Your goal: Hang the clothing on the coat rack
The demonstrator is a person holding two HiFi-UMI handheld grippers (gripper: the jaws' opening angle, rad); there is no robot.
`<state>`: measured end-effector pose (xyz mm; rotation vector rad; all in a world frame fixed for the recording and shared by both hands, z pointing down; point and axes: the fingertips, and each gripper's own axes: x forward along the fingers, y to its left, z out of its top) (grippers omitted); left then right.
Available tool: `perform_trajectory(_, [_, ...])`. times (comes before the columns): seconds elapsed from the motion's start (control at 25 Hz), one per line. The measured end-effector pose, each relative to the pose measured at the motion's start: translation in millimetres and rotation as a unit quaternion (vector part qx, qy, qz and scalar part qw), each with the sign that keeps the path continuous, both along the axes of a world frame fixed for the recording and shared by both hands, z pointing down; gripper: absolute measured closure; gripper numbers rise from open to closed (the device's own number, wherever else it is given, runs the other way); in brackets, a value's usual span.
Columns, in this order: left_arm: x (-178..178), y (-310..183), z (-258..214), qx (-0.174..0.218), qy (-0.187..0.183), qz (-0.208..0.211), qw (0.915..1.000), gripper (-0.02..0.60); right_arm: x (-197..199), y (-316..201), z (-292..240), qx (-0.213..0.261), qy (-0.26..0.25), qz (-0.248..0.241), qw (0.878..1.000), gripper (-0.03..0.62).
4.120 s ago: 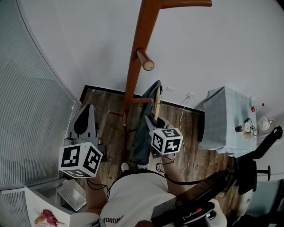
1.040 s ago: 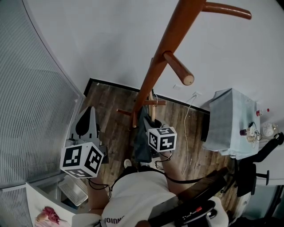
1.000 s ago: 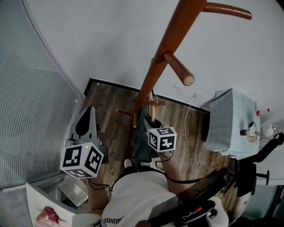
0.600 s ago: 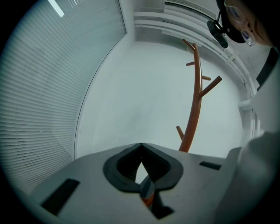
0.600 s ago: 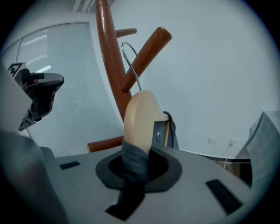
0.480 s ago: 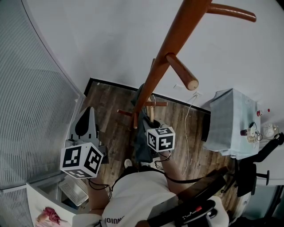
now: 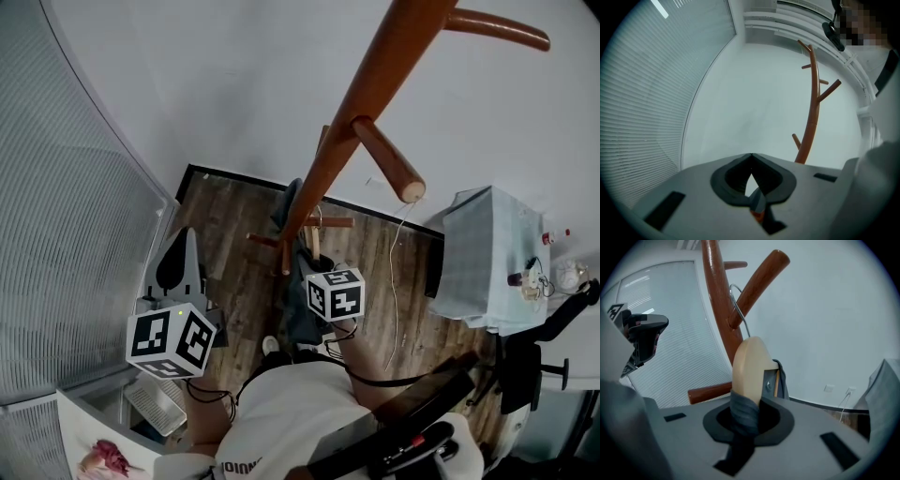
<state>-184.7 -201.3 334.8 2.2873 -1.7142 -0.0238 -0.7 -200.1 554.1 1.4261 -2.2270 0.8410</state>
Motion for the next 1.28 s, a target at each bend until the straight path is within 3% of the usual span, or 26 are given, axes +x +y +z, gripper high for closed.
perform_trajectory(1.28, [-7,-2,7,-0.008,-0.002,-0.001,1.0000,0.569,-11,3,23,-0.025,0.006,-0.012,1.000,0.548])
